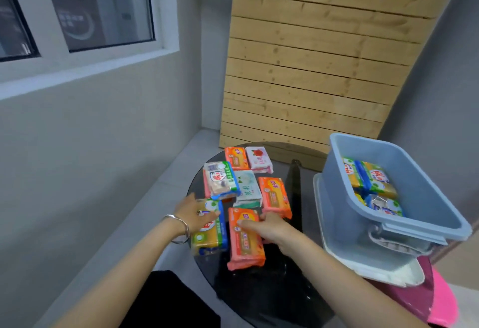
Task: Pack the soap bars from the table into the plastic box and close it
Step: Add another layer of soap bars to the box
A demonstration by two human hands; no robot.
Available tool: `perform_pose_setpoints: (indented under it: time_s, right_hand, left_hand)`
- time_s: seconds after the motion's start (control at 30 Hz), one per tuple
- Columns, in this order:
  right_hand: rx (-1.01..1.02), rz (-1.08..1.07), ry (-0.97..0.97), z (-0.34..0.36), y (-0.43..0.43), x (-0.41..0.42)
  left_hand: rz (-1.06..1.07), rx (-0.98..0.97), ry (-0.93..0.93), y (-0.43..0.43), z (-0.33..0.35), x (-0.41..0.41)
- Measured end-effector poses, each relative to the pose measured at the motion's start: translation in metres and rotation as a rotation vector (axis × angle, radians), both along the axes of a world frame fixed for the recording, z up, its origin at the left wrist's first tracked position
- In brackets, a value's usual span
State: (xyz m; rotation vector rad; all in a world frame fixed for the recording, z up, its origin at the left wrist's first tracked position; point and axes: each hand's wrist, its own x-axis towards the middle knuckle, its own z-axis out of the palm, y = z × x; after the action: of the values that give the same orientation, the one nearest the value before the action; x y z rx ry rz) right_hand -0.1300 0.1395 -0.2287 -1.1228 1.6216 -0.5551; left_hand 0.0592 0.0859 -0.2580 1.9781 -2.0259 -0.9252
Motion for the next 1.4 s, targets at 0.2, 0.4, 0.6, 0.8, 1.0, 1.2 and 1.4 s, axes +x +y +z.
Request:
perform_pose_setpoints:
  time_s: [0.2,0.4,0.6,0.8,1.0,1.2,1.4]
  right_hand:
    - [-0.306,-0.067,0.344,-0.001,-0.033,0.021]
    - [-0.256,-0.106,0.154,0.007,-0.067,0.04]
    - [-0.147,-0.065,0.133,0.012,-0.091,0.058]
    - [-0.016,-0.028,0.084,0.024,-0.094,0.053]
    - [0.03,-0.074,-0.017,0.023,-0.095,0.039]
    - [-0.054,-0.106,-0.264,0.06,-0.095,0.006]
    - [-0.204,-0.121,-0.509,0.139,-0.067,-0.063]
  left_hand:
    - [0.138,-0.019,0.03,0.009,-0.011,0.01]
    - [0.284,0.112,0.314,0.004,-0.011,0.019]
    - [0.316,0.269,0.401,0.006,0.002,0.029]
    - [0.451,0.262,0.431,-0.001,0.009,0.038]
    - [0.489,0.266,0.536,0.0,0.03,0.043]
    - [0.408,0.079,0.556,-0.009,0.067,0.026]
    - [0.294,0.006,0.866,-0.02,0.121,-0.035]
